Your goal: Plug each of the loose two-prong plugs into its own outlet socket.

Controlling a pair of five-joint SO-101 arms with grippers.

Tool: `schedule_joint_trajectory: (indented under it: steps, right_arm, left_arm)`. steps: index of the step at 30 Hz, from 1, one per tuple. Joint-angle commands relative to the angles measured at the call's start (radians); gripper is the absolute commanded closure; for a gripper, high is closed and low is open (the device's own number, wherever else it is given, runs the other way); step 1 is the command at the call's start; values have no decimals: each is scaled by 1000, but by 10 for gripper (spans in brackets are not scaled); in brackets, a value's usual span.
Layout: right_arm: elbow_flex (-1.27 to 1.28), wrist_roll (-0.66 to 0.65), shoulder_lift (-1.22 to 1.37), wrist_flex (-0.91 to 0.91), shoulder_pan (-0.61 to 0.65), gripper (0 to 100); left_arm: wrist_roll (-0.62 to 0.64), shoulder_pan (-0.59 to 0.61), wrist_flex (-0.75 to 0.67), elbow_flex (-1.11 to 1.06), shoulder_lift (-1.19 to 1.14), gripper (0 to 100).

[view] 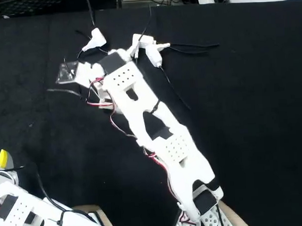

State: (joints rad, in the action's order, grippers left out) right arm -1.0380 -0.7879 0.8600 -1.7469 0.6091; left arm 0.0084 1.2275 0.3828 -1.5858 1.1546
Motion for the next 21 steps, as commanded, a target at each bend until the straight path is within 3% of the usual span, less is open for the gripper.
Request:
schedule_joint_trajectory:
  steps: [1, 7, 16, 21]
  right_arm:
    - [-47, 5, -67, 66, -60, 987]
    - [-50, 11, 8, 391, -221, 987]
    - [-51, 11, 213, 749, -293, 985]
    - [-114, 12, 254, 795, -315, 871]
  left_arm:
    - [-5, -2, 2, 5, 14, 572]
    - [-8, -2, 3, 5, 14, 572]
    - [-9, -16, -3, -16, 14, 572]
    - [-11, -25, -3, -28, 14, 572]
